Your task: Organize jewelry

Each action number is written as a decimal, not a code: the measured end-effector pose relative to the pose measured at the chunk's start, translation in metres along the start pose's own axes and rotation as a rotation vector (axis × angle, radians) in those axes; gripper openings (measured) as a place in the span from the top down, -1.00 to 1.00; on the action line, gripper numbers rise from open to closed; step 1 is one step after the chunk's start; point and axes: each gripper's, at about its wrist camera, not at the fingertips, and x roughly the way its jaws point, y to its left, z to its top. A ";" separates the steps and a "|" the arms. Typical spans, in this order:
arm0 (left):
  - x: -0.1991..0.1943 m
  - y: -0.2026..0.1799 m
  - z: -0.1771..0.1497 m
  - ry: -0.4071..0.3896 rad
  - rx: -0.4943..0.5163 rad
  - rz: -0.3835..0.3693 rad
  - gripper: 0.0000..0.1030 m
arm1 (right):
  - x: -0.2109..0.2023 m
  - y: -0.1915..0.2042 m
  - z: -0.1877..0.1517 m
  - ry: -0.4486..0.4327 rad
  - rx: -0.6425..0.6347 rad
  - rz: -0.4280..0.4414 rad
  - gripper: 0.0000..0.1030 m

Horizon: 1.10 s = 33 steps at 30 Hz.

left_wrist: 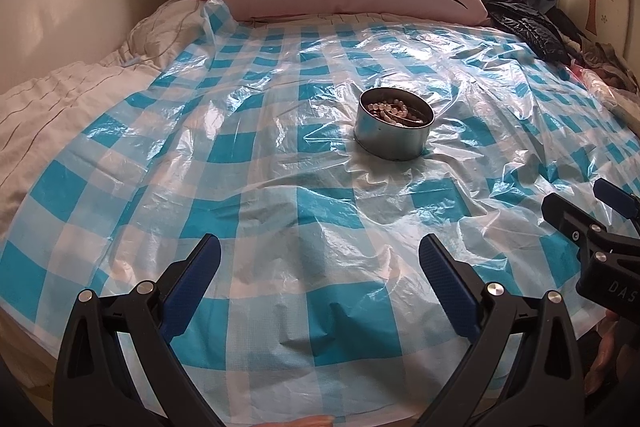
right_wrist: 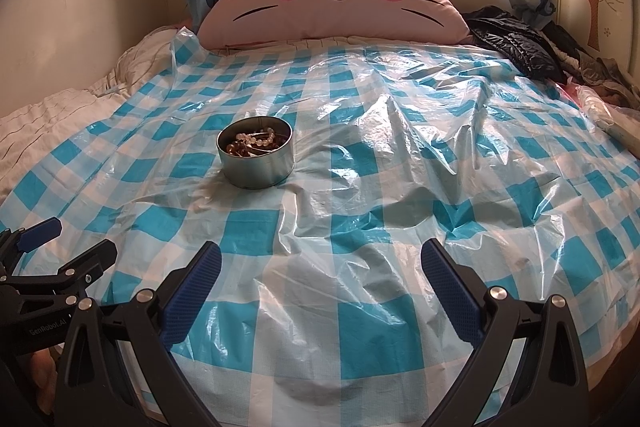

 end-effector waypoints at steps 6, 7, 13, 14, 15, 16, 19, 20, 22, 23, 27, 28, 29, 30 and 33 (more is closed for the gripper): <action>0.000 0.000 0.000 -0.001 0.003 0.005 -0.85 | 0.000 0.001 0.000 0.000 -0.001 -0.001 -0.86; 0.000 0.000 0.000 -0.001 0.005 0.006 -0.85 | 0.000 0.000 0.000 0.000 -0.001 0.000 -0.86; 0.000 0.000 0.000 -0.001 0.003 0.004 -0.85 | 0.000 0.000 0.000 0.001 -0.002 -0.001 -0.86; 0.000 0.000 0.000 -0.001 0.003 0.005 -0.85 | 0.000 0.000 0.000 0.001 -0.002 -0.001 -0.86; 0.000 0.000 0.000 -0.001 0.003 0.005 -0.85 | 0.000 0.000 0.000 0.001 -0.002 -0.001 -0.86; 0.000 0.000 0.000 -0.001 0.003 0.004 -0.85 | 0.000 0.000 0.000 0.001 -0.002 -0.001 -0.86; 0.000 0.000 0.000 0.001 0.003 0.007 -0.85 | 0.000 0.000 0.000 0.001 -0.003 -0.001 -0.86; 0.000 0.000 0.000 0.002 0.002 0.010 -0.85 | 0.000 0.000 0.000 0.001 -0.003 -0.001 -0.86; -0.001 0.001 0.001 -0.001 0.001 0.018 -0.85 | 0.000 0.001 0.000 0.002 -0.002 -0.001 -0.86; -0.001 0.002 0.002 -0.002 -0.002 0.022 -0.85 | 0.000 0.000 0.000 0.002 -0.002 -0.001 -0.86; -0.010 0.009 0.003 -0.068 -0.032 -0.015 -0.85 | 0.000 0.001 0.001 0.002 -0.004 -0.001 -0.86; -0.013 0.009 0.003 -0.091 -0.038 -0.018 -0.85 | 0.000 0.000 0.001 0.002 -0.003 -0.001 -0.86; -0.014 0.009 0.003 -0.103 -0.036 -0.006 -0.85 | 0.000 0.000 0.001 0.001 -0.003 -0.002 -0.86; -0.014 0.008 0.002 -0.106 -0.032 0.000 -0.85 | 0.000 0.000 0.001 0.001 -0.003 -0.001 -0.86; -0.011 0.003 0.003 -0.092 -0.011 0.003 -0.85 | 0.000 0.001 0.001 0.001 -0.003 -0.002 -0.86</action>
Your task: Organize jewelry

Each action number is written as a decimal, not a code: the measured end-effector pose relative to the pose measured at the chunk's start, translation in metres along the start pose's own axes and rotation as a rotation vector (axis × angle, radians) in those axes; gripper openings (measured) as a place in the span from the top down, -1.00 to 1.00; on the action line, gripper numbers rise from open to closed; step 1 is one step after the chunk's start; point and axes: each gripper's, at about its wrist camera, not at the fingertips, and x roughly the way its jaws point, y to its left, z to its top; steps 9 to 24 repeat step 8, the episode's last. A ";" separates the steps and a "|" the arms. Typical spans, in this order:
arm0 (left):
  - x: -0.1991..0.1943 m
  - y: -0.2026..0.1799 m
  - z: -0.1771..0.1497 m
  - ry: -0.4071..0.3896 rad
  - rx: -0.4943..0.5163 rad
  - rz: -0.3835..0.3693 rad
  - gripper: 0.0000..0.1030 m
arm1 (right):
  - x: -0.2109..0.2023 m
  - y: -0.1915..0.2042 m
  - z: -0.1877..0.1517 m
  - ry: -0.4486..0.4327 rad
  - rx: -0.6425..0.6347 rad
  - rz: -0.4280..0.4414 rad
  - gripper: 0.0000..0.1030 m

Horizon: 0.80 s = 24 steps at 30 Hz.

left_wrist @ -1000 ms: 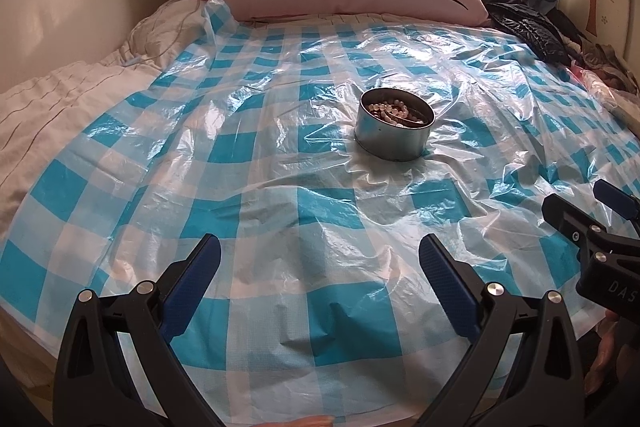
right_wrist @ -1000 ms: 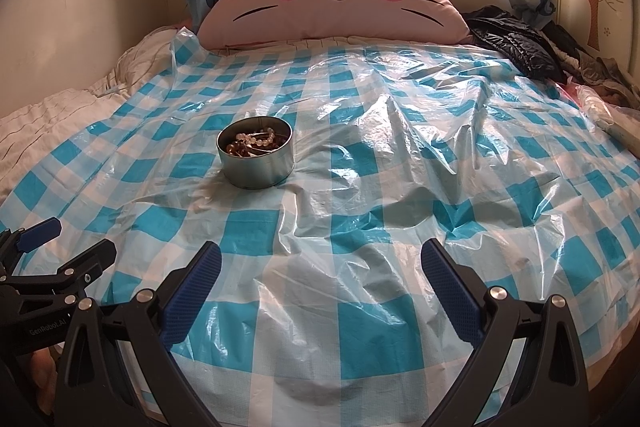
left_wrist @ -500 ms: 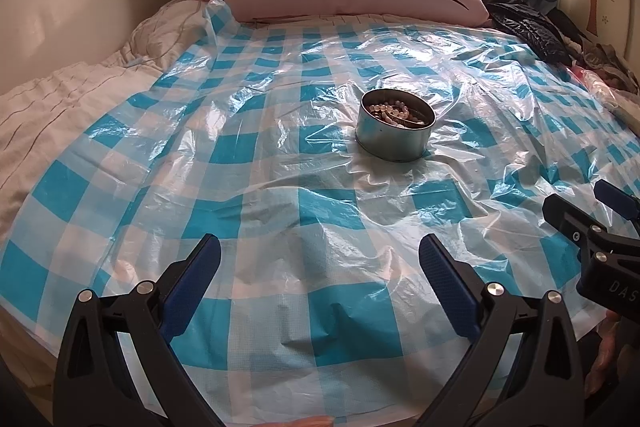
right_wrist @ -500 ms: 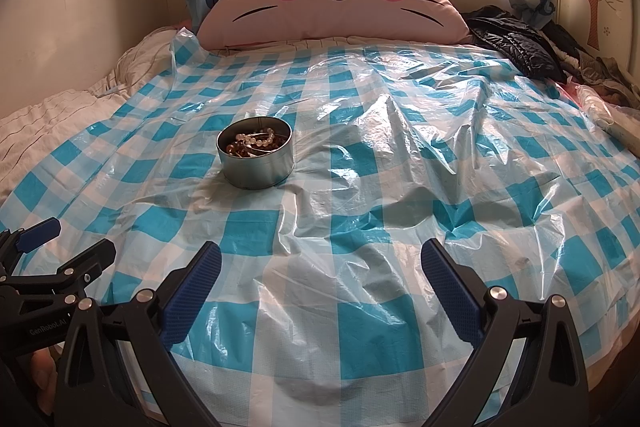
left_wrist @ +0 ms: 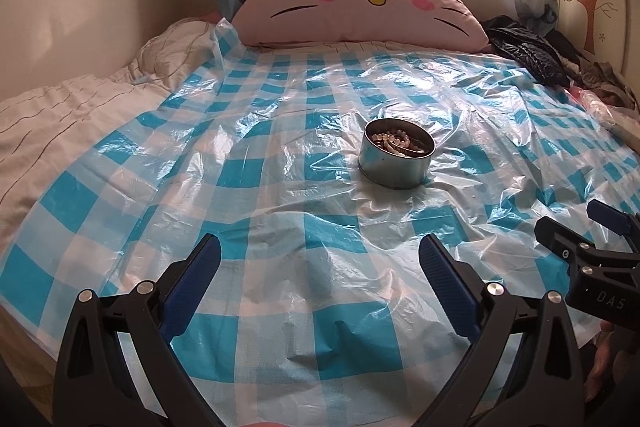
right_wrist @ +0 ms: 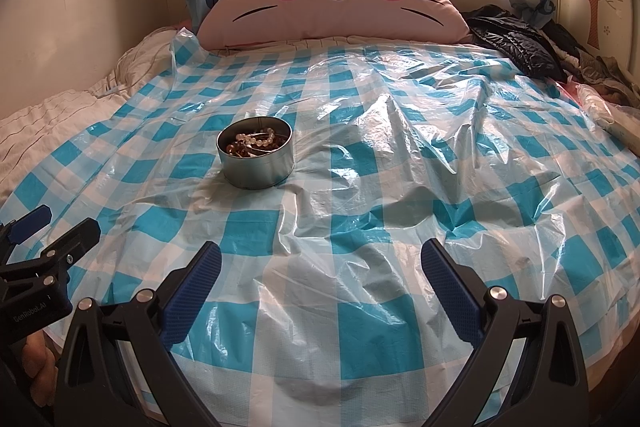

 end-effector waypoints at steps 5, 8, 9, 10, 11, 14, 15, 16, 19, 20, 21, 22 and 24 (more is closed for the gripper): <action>0.011 -0.009 -0.005 0.078 0.026 0.000 -0.85 | 0.000 0.000 0.000 -0.001 0.001 0.000 -0.86; 0.009 -0.013 -0.007 0.064 0.047 0.020 -0.85 | 0.000 -0.001 0.000 0.000 0.000 0.001 -0.86; 0.009 -0.013 -0.007 0.064 0.047 0.020 -0.85 | 0.000 -0.001 0.000 0.000 0.000 0.001 -0.86; 0.009 -0.013 -0.007 0.064 0.047 0.020 -0.85 | 0.000 -0.001 0.000 0.000 0.000 0.001 -0.86; 0.009 -0.013 -0.007 0.064 0.047 0.020 -0.85 | 0.000 -0.001 0.000 0.000 0.000 0.001 -0.86; 0.009 -0.013 -0.007 0.064 0.047 0.020 -0.85 | 0.000 -0.001 0.000 0.000 0.000 0.001 -0.86; 0.009 -0.013 -0.007 0.064 0.047 0.020 -0.85 | 0.000 -0.001 0.000 0.000 0.000 0.001 -0.86; 0.009 -0.013 -0.007 0.064 0.047 0.020 -0.85 | 0.000 -0.001 0.000 0.000 0.000 0.001 -0.86; 0.009 -0.013 -0.007 0.064 0.047 0.020 -0.85 | 0.000 -0.001 0.000 0.000 0.000 0.001 -0.86; 0.009 -0.013 -0.007 0.064 0.047 0.020 -0.85 | 0.000 -0.001 0.000 0.000 0.000 0.001 -0.86; 0.009 -0.013 -0.007 0.064 0.047 0.020 -0.85 | 0.000 -0.001 0.000 0.000 0.000 0.001 -0.86; 0.009 -0.013 -0.007 0.064 0.047 0.020 -0.85 | 0.000 -0.001 0.000 0.000 0.000 0.001 -0.86; 0.009 -0.013 -0.007 0.064 0.047 0.020 -0.85 | 0.000 -0.001 0.000 0.000 0.000 0.001 -0.86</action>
